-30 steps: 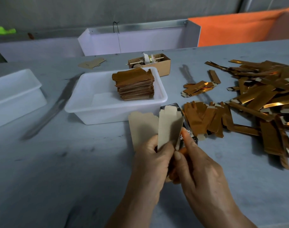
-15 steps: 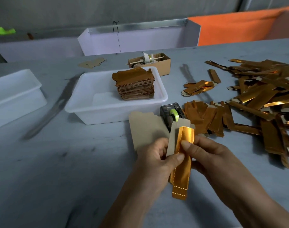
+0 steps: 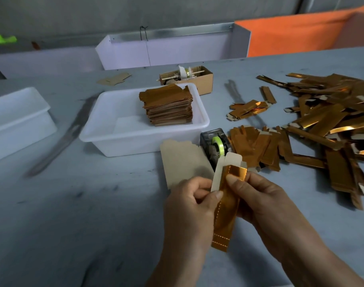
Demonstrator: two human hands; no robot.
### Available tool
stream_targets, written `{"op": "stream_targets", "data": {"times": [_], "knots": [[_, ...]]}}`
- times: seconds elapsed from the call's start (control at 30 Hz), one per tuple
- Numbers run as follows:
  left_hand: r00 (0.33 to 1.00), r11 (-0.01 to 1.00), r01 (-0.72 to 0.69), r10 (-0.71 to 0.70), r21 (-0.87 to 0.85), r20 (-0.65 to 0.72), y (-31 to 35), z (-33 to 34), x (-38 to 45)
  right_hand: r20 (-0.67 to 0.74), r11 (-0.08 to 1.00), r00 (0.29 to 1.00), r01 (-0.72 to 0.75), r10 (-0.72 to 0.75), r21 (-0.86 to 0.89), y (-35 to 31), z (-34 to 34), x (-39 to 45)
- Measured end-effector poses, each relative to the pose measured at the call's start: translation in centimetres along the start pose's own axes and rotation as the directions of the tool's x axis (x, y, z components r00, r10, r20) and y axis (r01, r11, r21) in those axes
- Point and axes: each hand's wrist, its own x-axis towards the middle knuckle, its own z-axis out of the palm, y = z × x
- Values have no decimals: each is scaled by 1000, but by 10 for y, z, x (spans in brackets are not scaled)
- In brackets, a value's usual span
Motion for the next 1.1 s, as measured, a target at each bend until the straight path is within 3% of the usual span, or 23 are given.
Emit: {"op": "stream_targets", "data": {"times": [0.1,0.2,0.3,0.4,0.53,0.63,0.67,0.77,0.8,0.87,0.9,0.97,1.1], "knots": [[975,923,-181,215,339,-64,8,4,-8,-50,1000,999,17,-18,-24,0,2,4],[939,683,-278,341,675,43,11,11,-14,-73,1000,997,15,-15,5,1,7,7],[921,522,-285,381,804,78,14,18,-17,-79,1000,997,7,-5,18,3,10,9],[945,495,-287,287,820,158,14,26,-19,-74,999,997,5,-1,54,5,12,9],[960,688,-277,172,671,220,16,29,-18,-59,999,998,17,-14,49,7,13,8],[936,803,-331,346,495,65,2,31,-21,-79,999,997,10,-6,49,7,11,10],[939,846,-322,343,425,27,0,31,-19,-77,998,997,3,2,61,7,10,10],[978,945,-178,201,274,-58,-5,17,-11,-31,998,1000,6,-4,64,6,7,10],[996,986,-64,73,151,-50,-4,12,-8,-17,998,1000,6,-5,56,6,7,10],[982,978,174,-163,-115,99,-1,3,-1,-17,999,1000,4,-4,39,7,6,8],[963,960,236,-210,-152,171,-2,-1,1,-26,1000,1000,-1,1,27,8,5,9],[934,948,286,-243,-140,262,-3,-6,3,-47,1000,999,-24,24,-5,9,4,9],[866,854,434,-308,-286,393,0,-10,6,-55,991,996,-69,63,-112,2,-1,12]]}}
